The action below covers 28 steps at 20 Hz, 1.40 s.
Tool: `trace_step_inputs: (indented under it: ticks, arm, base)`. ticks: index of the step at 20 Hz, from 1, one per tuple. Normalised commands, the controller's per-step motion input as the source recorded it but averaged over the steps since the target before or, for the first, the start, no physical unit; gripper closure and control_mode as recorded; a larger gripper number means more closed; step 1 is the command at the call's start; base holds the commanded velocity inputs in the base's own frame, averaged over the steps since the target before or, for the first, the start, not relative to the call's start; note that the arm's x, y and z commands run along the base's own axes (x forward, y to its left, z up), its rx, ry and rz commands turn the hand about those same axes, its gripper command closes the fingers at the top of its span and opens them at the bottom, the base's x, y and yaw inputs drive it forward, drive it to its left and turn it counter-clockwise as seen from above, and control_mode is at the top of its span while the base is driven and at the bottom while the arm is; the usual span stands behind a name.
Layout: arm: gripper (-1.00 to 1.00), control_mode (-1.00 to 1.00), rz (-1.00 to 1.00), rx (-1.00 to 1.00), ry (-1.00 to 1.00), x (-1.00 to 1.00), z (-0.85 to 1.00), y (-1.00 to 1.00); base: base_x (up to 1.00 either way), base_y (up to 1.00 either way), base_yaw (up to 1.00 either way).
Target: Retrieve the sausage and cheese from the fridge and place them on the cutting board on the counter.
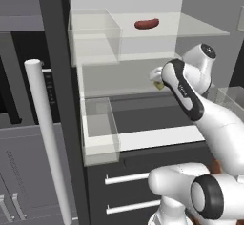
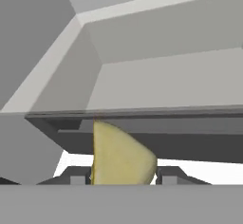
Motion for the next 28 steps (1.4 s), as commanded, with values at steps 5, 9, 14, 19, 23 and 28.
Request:
trace_step_inputs:
  ticks: [5,9,14,19,23,28]
  arm:
    - [1.0,-1.0,0.04,-0.16,-0.09,-0.78,0.1,0.12]
    - [1.0,-1.0,0.05,-0.14,-0.03,-0.63,-0.1,0.24]
    - [1.0,-1.0,0.02,-0.05,0.01,-0.23,-0.04,0.12]
    - [1.0,-1.0,0.0,0.0,0.0,0.0,0.0,0.0]
    - [1.0,-1.0,0.0,0.0,0.0,0.0,0.0,0.0]
    - [1.0,-1.0,0.0,0.0,0.0,0.0,0.0,0.0]
  base:
    - [0.0,0.0,0.0]
    - [0.0,0.0,0.0]
    - [0.0,0.0,0.0]
    - [0.0,0.0,0.0]
    - [0.0,0.0,0.0]
    - [0.0,0.0,0.0]
